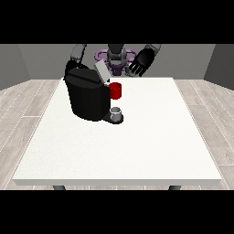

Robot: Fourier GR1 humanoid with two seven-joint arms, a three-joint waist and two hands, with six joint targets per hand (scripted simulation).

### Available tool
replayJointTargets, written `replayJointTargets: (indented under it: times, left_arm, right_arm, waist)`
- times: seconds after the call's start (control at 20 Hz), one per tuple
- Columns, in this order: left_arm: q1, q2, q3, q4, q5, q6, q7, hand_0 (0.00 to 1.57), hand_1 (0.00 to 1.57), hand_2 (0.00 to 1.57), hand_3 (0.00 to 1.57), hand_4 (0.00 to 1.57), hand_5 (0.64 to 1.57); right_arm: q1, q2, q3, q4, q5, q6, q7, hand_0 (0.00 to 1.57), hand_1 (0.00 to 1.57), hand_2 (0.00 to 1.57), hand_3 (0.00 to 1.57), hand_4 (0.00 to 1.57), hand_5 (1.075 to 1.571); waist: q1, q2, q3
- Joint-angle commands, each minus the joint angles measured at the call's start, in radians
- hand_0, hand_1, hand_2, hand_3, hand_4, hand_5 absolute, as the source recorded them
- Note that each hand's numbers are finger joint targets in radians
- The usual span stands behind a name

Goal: Insert the coffee pod into the coffee machine and close the lid

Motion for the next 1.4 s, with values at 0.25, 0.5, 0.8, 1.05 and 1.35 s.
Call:
replayJointTargets:
  times: [0.25,0.5,0.8,1.05,1.35]
  left_arm:
    - [-0.246,0.073,0.107,0.035,0.043,-0.056,0.111,1.26,1.26,1.29,1.27,0.49,1.571]
    - [-0.236,0.082,0.086,0.052,0.006,-0.008,0.079,1.23,1.23,1.28,1.25,0.48,1.571]
    - [-0.345,0.104,0.111,0.071,0.027,-0.051,0.093,1.29,1.29,1.32,1.26,0.48,1.571]
    - [-0.324,0.076,0.099,0.095,0.008,-0.005,0.088,1.19,1.19,1.27,1.23,0.47,1.571]
    - [-0.297,0.107,0.106,0.146,0.008,-0.033,0.051,1.26,1.26,1.29,1.23,0.43,1.571]
  right_arm:
    - [-0.105,-0.06,-0.043,-0.023,-0.029,0.041,-0.018,0.0,0.0,0.0,0.0,0.0,1.571]
    - [-0.119,-0.017,-0.027,-0.055,-0.02,0.001,0.021,0.0,0.0,0.0,0.0,0.0,1.571]
    - [-0.187,-0.045,-0.06,-0.021,-0.029,0.004,-0.007,0.0,0.0,0.0,0.0,0.12,1.571]
    - [-0.186,-0.027,-0.049,-0.038,-0.025,-0.007,0.012,0.0,0.0,0.0,0.0,0.0,1.571]
    - [-0.141,0.007,0.001,-0.085,0.003,-0.022,0.059,0.0,0.0,0.0,0.0,0.03,1.571]
  waist:
    - [-0.091,0.117,0.0002]
    - [-0.095,0.155,-0.0001]
    - [-0.102,0.229,0.0003]
    - [-0.118,0.238,0.0002]
    - [-0.13,0.194,-0.0003]
